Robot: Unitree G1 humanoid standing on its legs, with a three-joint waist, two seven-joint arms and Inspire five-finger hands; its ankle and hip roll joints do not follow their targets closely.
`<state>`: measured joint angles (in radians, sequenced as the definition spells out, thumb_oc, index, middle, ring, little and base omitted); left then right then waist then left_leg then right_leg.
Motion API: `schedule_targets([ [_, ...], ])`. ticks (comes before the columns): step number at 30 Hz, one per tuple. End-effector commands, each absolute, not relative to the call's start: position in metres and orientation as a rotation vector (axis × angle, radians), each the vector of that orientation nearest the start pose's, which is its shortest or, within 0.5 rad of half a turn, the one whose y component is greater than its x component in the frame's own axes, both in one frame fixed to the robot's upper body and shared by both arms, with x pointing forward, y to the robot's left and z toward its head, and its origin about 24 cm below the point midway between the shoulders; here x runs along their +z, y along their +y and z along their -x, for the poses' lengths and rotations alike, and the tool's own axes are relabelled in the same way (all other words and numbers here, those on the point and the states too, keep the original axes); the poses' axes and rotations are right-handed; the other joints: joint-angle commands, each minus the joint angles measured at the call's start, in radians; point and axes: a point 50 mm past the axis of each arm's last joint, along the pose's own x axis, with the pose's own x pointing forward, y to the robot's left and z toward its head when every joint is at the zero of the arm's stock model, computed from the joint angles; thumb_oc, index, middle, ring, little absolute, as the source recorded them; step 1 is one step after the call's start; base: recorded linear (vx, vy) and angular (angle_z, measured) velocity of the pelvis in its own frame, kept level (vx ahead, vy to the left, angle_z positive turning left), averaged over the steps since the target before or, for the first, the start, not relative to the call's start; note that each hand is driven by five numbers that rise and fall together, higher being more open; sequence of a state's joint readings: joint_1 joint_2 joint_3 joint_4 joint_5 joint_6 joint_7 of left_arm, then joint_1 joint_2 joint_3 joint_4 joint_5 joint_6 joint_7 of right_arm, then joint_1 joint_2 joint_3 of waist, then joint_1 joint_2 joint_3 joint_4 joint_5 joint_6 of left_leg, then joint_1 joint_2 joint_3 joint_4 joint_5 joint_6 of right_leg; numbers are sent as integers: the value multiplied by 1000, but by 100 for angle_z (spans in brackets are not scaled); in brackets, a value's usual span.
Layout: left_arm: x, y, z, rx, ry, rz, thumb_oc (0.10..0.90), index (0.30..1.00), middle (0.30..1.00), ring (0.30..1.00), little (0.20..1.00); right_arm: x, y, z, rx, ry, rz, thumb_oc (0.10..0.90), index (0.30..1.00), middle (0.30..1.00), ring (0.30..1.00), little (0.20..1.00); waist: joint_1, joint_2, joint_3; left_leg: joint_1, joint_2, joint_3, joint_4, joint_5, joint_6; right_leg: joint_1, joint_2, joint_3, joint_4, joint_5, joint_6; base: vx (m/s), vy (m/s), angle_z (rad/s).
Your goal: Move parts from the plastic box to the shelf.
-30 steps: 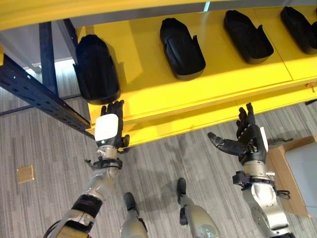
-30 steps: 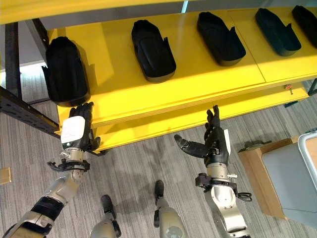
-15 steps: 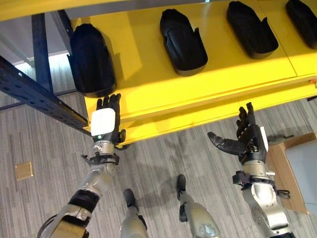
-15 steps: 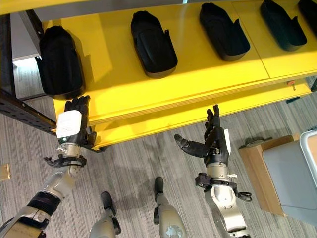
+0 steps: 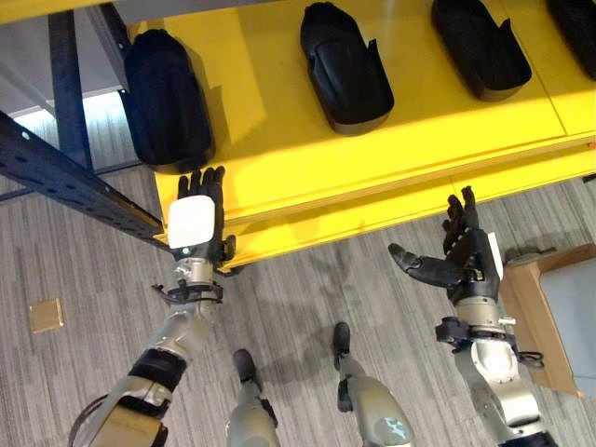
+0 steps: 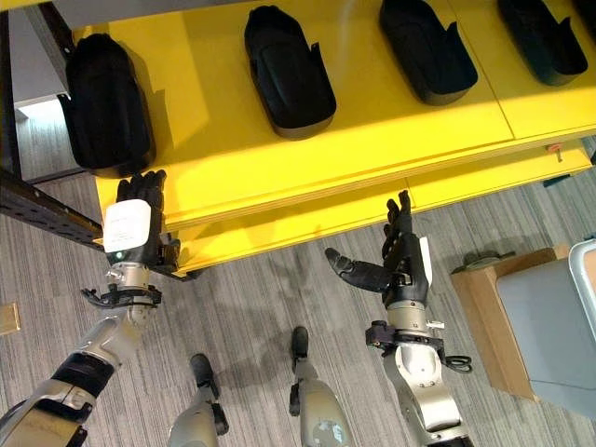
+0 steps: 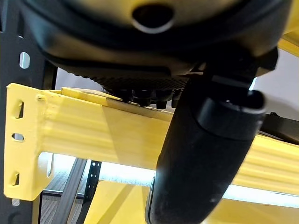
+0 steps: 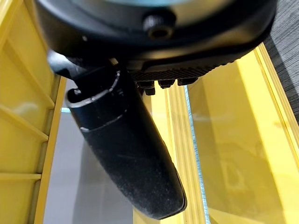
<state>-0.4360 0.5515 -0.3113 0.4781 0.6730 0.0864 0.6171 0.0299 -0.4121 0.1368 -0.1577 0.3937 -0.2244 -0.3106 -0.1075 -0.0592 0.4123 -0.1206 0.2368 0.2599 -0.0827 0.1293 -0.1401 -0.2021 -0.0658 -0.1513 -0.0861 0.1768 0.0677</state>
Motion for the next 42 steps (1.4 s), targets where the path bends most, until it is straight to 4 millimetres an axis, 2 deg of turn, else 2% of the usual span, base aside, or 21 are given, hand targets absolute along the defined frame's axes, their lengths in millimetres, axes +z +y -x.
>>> schedule_targets([
  [1, 107, 257, -332, 457, -253, -1375, 900, 1000, 1000, 1000, 1000, 152, -197, -234, -100, -605, -65, 900, 1000, 1000, 1000, 1000, -23, -62, -40, -48, 10, -75, 90, -7, 6, -16, -55, 31, 114, -77, 51, 0, 0, 0],
  [20, 104, 247, -329, 412, -283, -1369, 900, 1000, 1000, 1000, 1000, 149, -197, -234, -104, -591, -56, 900, 1000, 1000, 1000, 1000, -18, -67, -25, -69, 4, -86, 108, -12, 9, -29, -63, 30, 126, -75, 49, 0, 0, 0],
  [25, 88, 237, -315, 337, -272, -1315, 900, 1000, 1000, 1000, 1000, 149, -198, -235, -108, -583, -55, 900, 1000, 1000, 1000, 1000, -9, -59, -32, -62, 2, -92, 110, -16, 10, -17, -66, 24, 129, -80, 48, 0, -2, 1],
  [26, 78, 233, -306, 298, -254, -1265, 900, 1000, 1000, 1000, 1000, 150, -200, -236, -115, -587, -54, 900, 1000, 1000, 1000, 1000, -2, -54, -39, -56, 2, -94, 109, -18, 10, -11, -66, 22, 129, -82, 47, 7, -8, 5],
  [30, 72, 228, -287, 224, -262, -1203, 900, 1000, 1000, 1000, 1000, 150, -201, -236, -118, -585, -49, 900, 1000, 1000, 1000, 1000, 7, -44, -53, -41, 1, -100, 101, -19, 12, 6, -63, 18, 124, -86, 46, 9, -18, 7],
  [31, 71, 224, -270, 166, -270, -1080, 900, 1000, 1000, 1000, 1000, 152, -205, -235, -132, -591, -38, 900, 1000, 1000, 1000, 1000, 20, -36, -62, -32, -2, -103, 97, -19, 14, 18, -63, 14, 121, -89, 44, 0, 0, 0],
  [33, 72, 224, -258, 130, -271, -1036, 900, 1000, 1000, 1000, 1000, 151, -206, -235, -132, -582, -31, 900, 1000, 1000, 1000, 1000, 20, -33, -71, -22, -2, -104, 90, -19, 14, 28, -62, 10, 117, -90, 44, 20, -23, 6],
  [34, 70, 216, -245, 63, -268, -927, 900, 1000, 1000, 1000, 1000, 151, -207, -235, -132, -582, -20, 900, 1000, 1000, 1000, 1000, 29, -25, -85, -9, -2, -107, 85, -18, 15, 44, -61, 4, 114, -95, 44, 22, -24, 11],
  [37, 72, 205, -227, -34, -257, -720, 900, 1000, 1000, 1000, 1000, 148, -208, -234, -115, -561, -9, 900, 1000, 1000, 1000, 1000, 37, -14, -109, 18, -3, -114, 76, -17, 17, 76, -59, -6, 111, -104, 44, 25, -22, 15],
  [38, 72, 206, -226, -35, -253, -716, 900, 1000, 1000, 1000, 1000, 148, -208, -234, -113, -559, -10, 900, 1000, 1000, 1000, 1000, 35, -14, -109, 22, -2, -114, 74, -16, 17, 80, -59, -7, 110, -104, 44, 29, -21, 15],
  [39, 67, 201, -218, -70, -210, -551, 900, 1000, 1000, 1000, 1000, 143, -209, -233, -96, -533, 0, 900, 1000, 1000, 1000, 1000, 39, -7, -127, 39, -3, -119, 69, -17, 18, 101, -57, -13, 107, -109, 45, 25, -12, 12],
  [40, 67, 201, -217, -71, -208, -549, 900, 1000, 1000, 1000, 1000, 143, -209, -233, -95, -531, 0, 900, 1000, 1000, 1000, 1000, 37, -7, -127, 43, -3, -120, 66, -16, 18, 106, -57, -15, 105, -109, 45, 42, -25, 8],
  [41, 61, 196, -210, -110, -144, -304, 900, 1000, 1000, 1000, 1000, 135, -209, -231, -71, -487, 7, 900, 1000, 1000, 1000, 1000, 45, 3, -146, 64, -4, -125, 59, -15, 20, 132, -57, -27, 101, -115, 47, 25, -14, 11],
  [42, 61, 197, -209, -112, -141, -300, 900, 1000, 1000, 1000, 1000, 135, -209, -231, -70, -486, 7, 900, 1000, 1000, 1000, 1000, 43, 3, -147, 65, -4, -126, 57, -14, 19, 134, -57, -28, 99, -114, 47, 24, -14, 17],
])
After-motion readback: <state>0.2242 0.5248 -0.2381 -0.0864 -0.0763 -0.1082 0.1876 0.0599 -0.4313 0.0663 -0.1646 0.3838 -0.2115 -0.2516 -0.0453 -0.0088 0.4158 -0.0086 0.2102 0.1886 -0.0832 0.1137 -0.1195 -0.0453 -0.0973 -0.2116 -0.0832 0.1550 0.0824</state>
